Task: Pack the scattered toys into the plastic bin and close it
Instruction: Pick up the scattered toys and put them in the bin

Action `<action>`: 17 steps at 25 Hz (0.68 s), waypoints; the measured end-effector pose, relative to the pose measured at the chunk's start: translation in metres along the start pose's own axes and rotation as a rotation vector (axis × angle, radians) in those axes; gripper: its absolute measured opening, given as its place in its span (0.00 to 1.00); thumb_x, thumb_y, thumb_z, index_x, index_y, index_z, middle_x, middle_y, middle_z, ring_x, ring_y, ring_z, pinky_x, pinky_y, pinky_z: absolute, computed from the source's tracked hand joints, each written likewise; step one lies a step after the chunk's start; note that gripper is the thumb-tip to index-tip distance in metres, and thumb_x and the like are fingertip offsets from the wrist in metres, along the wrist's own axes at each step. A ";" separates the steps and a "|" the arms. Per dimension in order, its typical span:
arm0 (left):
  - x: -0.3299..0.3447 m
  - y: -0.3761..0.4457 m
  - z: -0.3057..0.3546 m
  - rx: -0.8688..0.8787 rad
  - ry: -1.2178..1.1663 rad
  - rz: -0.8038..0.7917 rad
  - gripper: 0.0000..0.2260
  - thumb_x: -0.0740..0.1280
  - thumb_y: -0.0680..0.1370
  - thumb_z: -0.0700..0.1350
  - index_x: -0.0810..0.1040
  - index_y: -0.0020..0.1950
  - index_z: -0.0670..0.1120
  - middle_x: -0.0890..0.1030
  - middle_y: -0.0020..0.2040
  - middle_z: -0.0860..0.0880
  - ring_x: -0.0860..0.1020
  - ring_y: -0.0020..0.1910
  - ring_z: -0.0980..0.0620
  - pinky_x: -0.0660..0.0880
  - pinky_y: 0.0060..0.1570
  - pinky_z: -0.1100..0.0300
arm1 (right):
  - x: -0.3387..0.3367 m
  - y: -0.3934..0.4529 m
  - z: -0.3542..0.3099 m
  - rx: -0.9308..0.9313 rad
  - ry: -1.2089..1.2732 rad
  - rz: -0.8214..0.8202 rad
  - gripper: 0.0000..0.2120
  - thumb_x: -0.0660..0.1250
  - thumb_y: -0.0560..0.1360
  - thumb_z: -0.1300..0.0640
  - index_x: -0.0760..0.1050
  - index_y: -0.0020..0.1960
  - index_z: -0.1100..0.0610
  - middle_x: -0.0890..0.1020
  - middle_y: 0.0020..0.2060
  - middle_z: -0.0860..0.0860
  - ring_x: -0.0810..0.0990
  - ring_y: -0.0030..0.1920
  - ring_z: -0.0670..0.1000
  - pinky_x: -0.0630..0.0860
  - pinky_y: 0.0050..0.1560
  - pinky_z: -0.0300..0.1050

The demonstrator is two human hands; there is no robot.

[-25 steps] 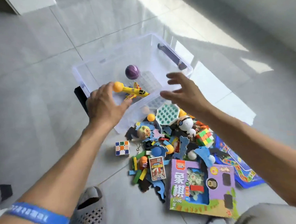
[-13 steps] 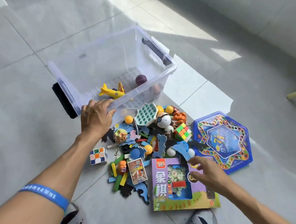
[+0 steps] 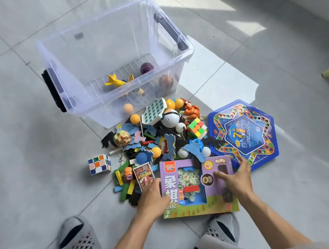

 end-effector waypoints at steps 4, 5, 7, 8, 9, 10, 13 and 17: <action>0.040 -0.007 -0.028 -0.236 -0.366 -0.132 0.13 0.70 0.71 0.45 0.73 0.52 0.57 0.81 0.50 0.57 0.79 0.48 0.55 0.77 0.51 0.56 | 0.004 -0.012 0.033 0.179 0.221 -0.150 0.22 0.78 0.68 0.52 0.73 0.57 0.56 0.83 0.51 0.55 0.83 0.44 0.51 0.78 0.41 0.46; 0.040 -0.006 -0.030 -0.262 -0.408 -0.119 0.15 0.71 0.69 0.45 0.74 0.54 0.57 0.82 0.51 0.56 0.80 0.49 0.54 0.77 0.53 0.54 | 0.005 -0.016 0.032 0.189 0.286 -0.208 0.17 0.76 0.71 0.54 0.75 0.56 0.55 0.84 0.50 0.55 0.84 0.44 0.52 0.78 0.40 0.45; 0.040 -0.007 -0.034 -0.284 -0.476 -0.116 0.19 0.71 0.70 0.44 0.73 0.58 0.57 0.82 0.52 0.54 0.80 0.51 0.53 0.76 0.50 0.56 | 0.011 -0.028 0.025 0.205 0.406 -0.359 0.11 0.71 0.76 0.55 0.75 0.57 0.53 0.86 0.48 0.55 0.86 0.45 0.55 0.80 0.40 0.46; 0.038 -0.009 -0.034 -0.282 -0.507 -0.113 0.20 0.71 0.71 0.43 0.72 0.60 0.57 0.82 0.53 0.54 0.79 0.52 0.53 0.75 0.48 0.57 | 0.013 -0.033 0.020 0.202 0.420 -0.419 0.10 0.68 0.77 0.54 0.74 0.58 0.52 0.86 0.48 0.54 0.86 0.45 0.55 0.80 0.41 0.47; 0.038 -0.011 -0.034 -0.281 -0.523 -0.113 0.19 0.71 0.72 0.42 0.73 0.60 0.56 0.82 0.53 0.54 0.79 0.52 0.53 0.74 0.49 0.57 | 0.014 -0.037 0.015 0.197 0.404 -0.459 0.09 0.67 0.79 0.53 0.73 0.58 0.51 0.86 0.48 0.53 0.86 0.46 0.54 0.80 0.42 0.47; 0.039 -0.012 -0.034 -0.273 -0.535 -0.125 0.17 0.71 0.72 0.42 0.74 0.59 0.55 0.82 0.53 0.54 0.80 0.52 0.53 0.75 0.49 0.57 | 0.014 -0.036 0.013 0.174 0.356 -0.458 0.10 0.66 0.79 0.52 0.73 0.59 0.51 0.86 0.49 0.52 0.86 0.46 0.53 0.80 0.42 0.47; 0.032 -0.020 -0.026 -0.228 -0.459 -0.107 0.11 0.70 0.73 0.42 0.76 0.53 0.53 0.82 0.51 0.54 0.80 0.48 0.56 0.76 0.49 0.58 | -0.003 -0.023 -0.006 0.044 0.217 -0.268 0.13 0.66 0.79 0.55 0.72 0.62 0.54 0.82 0.55 0.53 0.82 0.49 0.52 0.77 0.45 0.47; -0.021 -0.014 -0.006 -0.066 -0.101 0.254 0.07 0.67 0.74 0.43 0.76 0.50 0.52 0.78 0.46 0.54 0.77 0.46 0.53 0.76 0.44 0.58 | -0.013 -0.015 -0.062 -0.264 -0.186 -0.098 0.23 0.68 0.75 0.55 0.69 0.68 0.55 0.76 0.63 0.55 0.77 0.57 0.54 0.75 0.58 0.53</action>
Point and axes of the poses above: each hand's wrist, its own y-axis towards the middle knuckle, its own x-axis out of the palm, z = x × y, the point moved 8 cm from there along y, towards the middle knuckle
